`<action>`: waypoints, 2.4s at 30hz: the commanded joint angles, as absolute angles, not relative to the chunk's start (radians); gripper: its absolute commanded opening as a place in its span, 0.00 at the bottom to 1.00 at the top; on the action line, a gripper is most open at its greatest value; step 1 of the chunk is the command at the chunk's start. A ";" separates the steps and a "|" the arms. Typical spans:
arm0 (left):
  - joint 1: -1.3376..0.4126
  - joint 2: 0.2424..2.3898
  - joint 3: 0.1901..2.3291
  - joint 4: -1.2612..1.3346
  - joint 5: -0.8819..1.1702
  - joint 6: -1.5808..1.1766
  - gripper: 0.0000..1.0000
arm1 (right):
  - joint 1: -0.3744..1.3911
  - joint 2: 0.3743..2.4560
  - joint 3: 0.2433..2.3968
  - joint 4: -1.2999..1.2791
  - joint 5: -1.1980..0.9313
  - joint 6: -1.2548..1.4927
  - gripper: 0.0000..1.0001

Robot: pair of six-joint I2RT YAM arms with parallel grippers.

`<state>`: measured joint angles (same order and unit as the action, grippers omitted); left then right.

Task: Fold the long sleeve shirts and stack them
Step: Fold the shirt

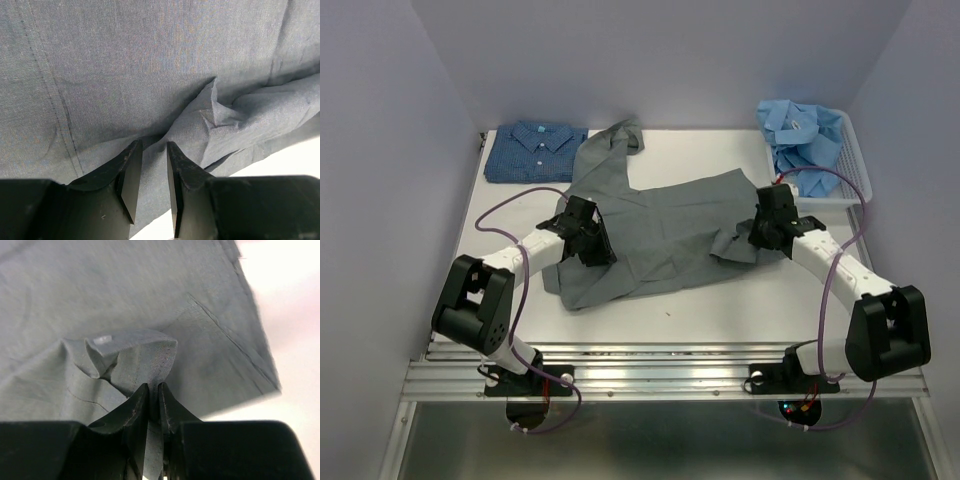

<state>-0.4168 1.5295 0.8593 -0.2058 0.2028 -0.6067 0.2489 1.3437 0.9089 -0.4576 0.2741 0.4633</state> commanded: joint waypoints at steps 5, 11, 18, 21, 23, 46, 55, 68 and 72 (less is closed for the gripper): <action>-0.411 1.528 0.905 -0.213 0.189 -0.614 0.38 | 0.245 1.376 0.864 -0.543 0.318 0.436 0.32; -0.410 1.516 0.896 -0.218 0.180 -0.623 0.38 | 0.245 1.358 0.856 -0.471 0.265 0.410 0.02; -0.411 1.476 0.884 -0.212 0.172 -0.630 0.38 | 0.245 1.391 0.881 -0.485 0.227 0.428 0.45; -0.410 1.457 0.876 -0.212 0.164 -0.630 0.38 | 0.245 1.407 0.842 -0.486 0.219 0.465 0.55; -0.410 1.448 0.870 -0.210 0.163 -0.630 0.38 | 0.245 1.407 0.812 -0.485 0.207 0.474 0.55; -0.411 1.456 0.876 -0.215 0.175 -0.601 0.38 | 0.245 1.424 0.730 -0.356 0.130 0.535 0.40; -0.411 1.444 0.874 -0.219 0.166 -0.600 0.38 | 0.245 1.322 0.771 -0.374 0.146 0.503 0.01; -0.408 1.436 0.887 -0.202 0.156 -0.606 0.38 | 0.276 1.262 1.193 -0.463 0.133 0.094 0.01; -0.408 1.436 0.888 -0.206 0.156 -0.606 0.38 | 0.285 1.324 1.348 -0.551 0.211 -0.084 0.01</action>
<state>-0.4164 1.4712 0.8604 -0.2134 0.1677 -0.6178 0.2722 1.2911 1.2148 -0.4946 0.1478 0.1406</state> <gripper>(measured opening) 0.378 0.023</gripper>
